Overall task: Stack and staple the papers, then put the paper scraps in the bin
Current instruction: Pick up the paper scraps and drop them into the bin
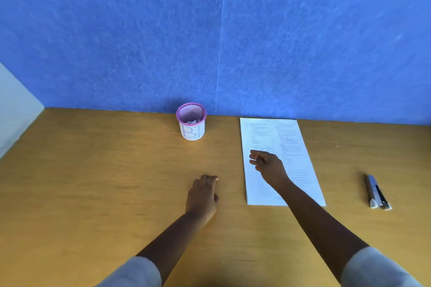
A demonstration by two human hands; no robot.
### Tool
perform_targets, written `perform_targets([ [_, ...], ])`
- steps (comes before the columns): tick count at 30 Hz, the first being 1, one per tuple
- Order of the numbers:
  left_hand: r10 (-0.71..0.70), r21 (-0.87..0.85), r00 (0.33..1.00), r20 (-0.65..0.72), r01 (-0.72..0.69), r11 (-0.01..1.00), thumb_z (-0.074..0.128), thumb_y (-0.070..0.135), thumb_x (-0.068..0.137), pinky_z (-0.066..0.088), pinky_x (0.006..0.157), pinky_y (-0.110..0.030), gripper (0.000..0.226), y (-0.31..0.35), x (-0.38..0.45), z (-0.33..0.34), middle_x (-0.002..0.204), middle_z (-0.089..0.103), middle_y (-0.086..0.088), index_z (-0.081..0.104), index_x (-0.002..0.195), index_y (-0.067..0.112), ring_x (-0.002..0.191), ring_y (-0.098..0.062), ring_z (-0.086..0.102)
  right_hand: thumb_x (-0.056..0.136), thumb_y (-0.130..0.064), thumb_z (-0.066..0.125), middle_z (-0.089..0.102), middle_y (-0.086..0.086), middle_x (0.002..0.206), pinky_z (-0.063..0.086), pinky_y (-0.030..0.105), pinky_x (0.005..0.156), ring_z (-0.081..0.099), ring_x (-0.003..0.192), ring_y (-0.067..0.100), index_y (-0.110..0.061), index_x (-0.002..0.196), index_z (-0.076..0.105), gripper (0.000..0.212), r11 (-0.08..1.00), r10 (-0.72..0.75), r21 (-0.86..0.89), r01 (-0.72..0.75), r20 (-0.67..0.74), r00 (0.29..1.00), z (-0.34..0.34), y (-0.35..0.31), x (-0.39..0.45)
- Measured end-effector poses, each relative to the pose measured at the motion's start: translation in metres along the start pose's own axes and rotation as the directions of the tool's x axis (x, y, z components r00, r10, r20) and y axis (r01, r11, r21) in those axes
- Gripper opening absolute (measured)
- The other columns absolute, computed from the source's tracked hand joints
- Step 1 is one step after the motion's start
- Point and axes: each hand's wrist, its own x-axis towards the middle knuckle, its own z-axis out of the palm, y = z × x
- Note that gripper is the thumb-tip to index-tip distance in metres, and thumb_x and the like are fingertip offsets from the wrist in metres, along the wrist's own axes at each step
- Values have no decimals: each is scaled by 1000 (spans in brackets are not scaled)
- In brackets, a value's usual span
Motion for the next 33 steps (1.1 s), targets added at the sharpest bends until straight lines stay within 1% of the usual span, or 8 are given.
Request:
perform_targets([
  [4, 86, -19, 996, -27, -86, 996, 41, 29, 95, 27, 111, -29, 55, 37, 1, 20, 152, 28, 1, 20, 145, 19, 138, -17, 26, 100, -20, 38, 54, 1, 138, 38, 25, 101, 49, 128, 18, -19, 129, 55, 34, 963, -102, -259, 74, -97, 990, -27, 41, -22],
  [8, 192, -16, 981, -9, -193, 981, 35, 34, 97, 13, 117, -30, 59, 72, 0, 41, 158, 11, 3, 7, 148, 19, 145, -14, 8, 100, -22, 37, 34, 1, 153, 35, 36, 111, 38, 138, 19, -22, 136, 47, 37, 881, -147, -462, 105, -56, 988, -48, 73, -30],
  [12, 141, 40, 990, -4, -141, 989, 33, 42, 96, 2, 118, -33, 65, 85, 2, 62, 159, 0, 5, -2, 147, 22, 146, -16, -3, 102, -28, 30, 13, -1, 159, 10, 34, 119, 11, 147, 17, -24, 146, 27, 45, 755, -155, -644, 125, 10, 988, -67, 104, -32],
  [19, 136, 119, 988, -68, -127, 985, 33, 45, 95, -16, 115, -35, 64, 114, 0, 85, 157, -3, 5, 2, 147, 21, 138, -22, -23, 99, -45, 24, -5, -3, 160, -7, 30, 118, -10, 147, 13, -20, 150, -2, 62, 644, -160, -740, 194, 117, 980, -83, 138, -31],
  [21, 114, 133, 992, -47, -107, 985, 30, 46, 95, -20, 113, -32, 66, 118, -2, 93, 157, -6, 6, -3, 147, 22, 138, -20, -24, 97, -51, 23, -9, -3, 159, -10, 30, 116, -16, 145, 12, -19, 149, -6, 67, 623, -163, -752, 216, 145, 976, -82, 144, -32],
  [25, 47, 197, 999, -9, -44, 979, 25, 51, 94, -16, 114, -37, 69, 124, -3, 104, 158, -10, 7, -12, 145, 22, 142, -14, -20, 95, -56, 21, -16, -4, 157, -14, 31, 115, -24, 140, 13, -18, 147, -11, 71, 585, -194, -770, 254, 171, 966, -84, 153, -29],
  [29, 38, 258, 999, -9, -35, 965, 23, 53, 94, -30, 106, -33, 69, 128, -3, 107, 157, -13, 7, -15, 144, 24, 137, -18, -27, 95, -57, 18, -22, -6, 151, -28, 27, 108, -27, 139, 16, -19, 140, -20, 71, 561, -239, -781, 274, 164, 957, -83, 160, -30],
  [33, 33, 280, 999, -9, -29, 960, 22, 53, 94, -35, 98, -30, 70, 130, -3, 106, 156, -16, 6, -20, 142, 25, 134, -19, -32, 94, -57, 18, -18, -3, 154, -32, 24, 103, -27, 138, 19, -18, 140, -20, 72, 565, -255, -772, 293, 175, 951, -84, 160, -28],
])
